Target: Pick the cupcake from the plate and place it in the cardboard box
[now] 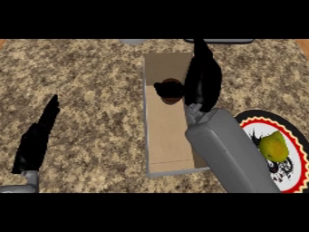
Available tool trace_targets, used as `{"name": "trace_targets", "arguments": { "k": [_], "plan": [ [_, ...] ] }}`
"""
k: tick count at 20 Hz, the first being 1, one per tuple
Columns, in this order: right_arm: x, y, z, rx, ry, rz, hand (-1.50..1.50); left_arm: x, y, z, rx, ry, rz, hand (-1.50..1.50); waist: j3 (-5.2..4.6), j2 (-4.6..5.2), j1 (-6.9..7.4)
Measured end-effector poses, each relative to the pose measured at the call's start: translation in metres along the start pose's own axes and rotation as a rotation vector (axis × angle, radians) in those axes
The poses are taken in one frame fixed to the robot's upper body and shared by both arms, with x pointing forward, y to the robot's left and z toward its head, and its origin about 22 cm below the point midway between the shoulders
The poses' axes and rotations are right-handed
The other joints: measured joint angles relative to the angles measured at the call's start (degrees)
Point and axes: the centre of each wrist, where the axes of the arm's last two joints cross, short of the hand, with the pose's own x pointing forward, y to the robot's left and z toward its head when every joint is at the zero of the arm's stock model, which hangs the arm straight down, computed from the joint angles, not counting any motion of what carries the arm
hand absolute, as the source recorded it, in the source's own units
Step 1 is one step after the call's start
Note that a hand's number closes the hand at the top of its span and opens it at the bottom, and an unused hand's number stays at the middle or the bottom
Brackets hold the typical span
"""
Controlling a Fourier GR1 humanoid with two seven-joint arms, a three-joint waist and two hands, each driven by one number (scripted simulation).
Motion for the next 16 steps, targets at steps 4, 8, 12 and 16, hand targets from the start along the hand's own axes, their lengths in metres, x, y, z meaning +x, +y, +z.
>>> {"name": "trace_targets", "arguments": {
  "k": [4,8,12,16],
  "plan": [
    [-0.008,-0.017,-0.008,-0.113,0.009,-0.155,-1.50,-0.003,0.004,0.004,0.005,0.010,0.006,0.00,0.15,0.12,-0.50],
    [-0.022,-0.045,-0.007,-0.201,0.015,-0.307,-1.50,-0.004,0.008,0.007,0.010,0.021,0.008,0.00,0.24,0.08,-1.14],
    [-0.045,-0.084,0.000,-0.313,0.041,-0.384,-1.50,-0.009,0.013,0.012,0.026,0.021,0.003,0.00,0.25,-0.05,-1.86],
    [-0.080,-0.130,0.013,-0.411,0.084,-0.429,-1.50,-0.008,0.013,0.012,0.030,0.021,0.004,0.00,0.27,-0.06,-2.25]
  ]
}}
